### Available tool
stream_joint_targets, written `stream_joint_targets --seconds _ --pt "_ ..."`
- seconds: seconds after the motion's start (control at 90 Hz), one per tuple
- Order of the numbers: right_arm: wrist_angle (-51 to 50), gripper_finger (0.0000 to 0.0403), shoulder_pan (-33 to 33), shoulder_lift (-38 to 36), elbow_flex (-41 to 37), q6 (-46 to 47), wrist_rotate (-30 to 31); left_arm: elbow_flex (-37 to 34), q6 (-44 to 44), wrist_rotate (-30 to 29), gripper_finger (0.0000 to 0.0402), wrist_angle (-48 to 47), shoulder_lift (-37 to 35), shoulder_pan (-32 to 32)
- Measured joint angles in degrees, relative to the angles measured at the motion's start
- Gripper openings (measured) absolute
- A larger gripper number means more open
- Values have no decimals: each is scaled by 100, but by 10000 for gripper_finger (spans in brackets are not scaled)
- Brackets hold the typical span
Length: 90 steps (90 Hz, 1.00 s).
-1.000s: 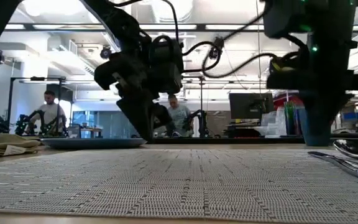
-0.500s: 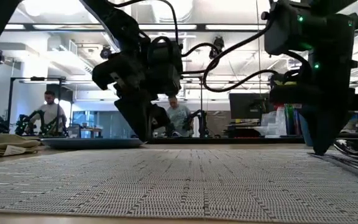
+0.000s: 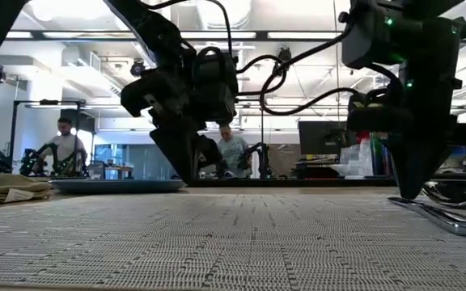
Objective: Set table place
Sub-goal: Put the silver table knife to the left of the silver spoon on the gray table mat, then adjust the utensils on the gray table mat
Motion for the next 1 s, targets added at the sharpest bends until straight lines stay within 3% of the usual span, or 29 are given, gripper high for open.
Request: stream_joint_targets --seconds 0.333,0.722,1.0 --pt "677 0 -37 -3 -16 -345 105 -160 0 2 1 111 0 0" --pt "557 0 -11 -17 15 -204 111 -217 -2 1 1 148 0 0" --pt "68 0 363 -577 261 178 494 -217 -2 0 1 155 0 0"
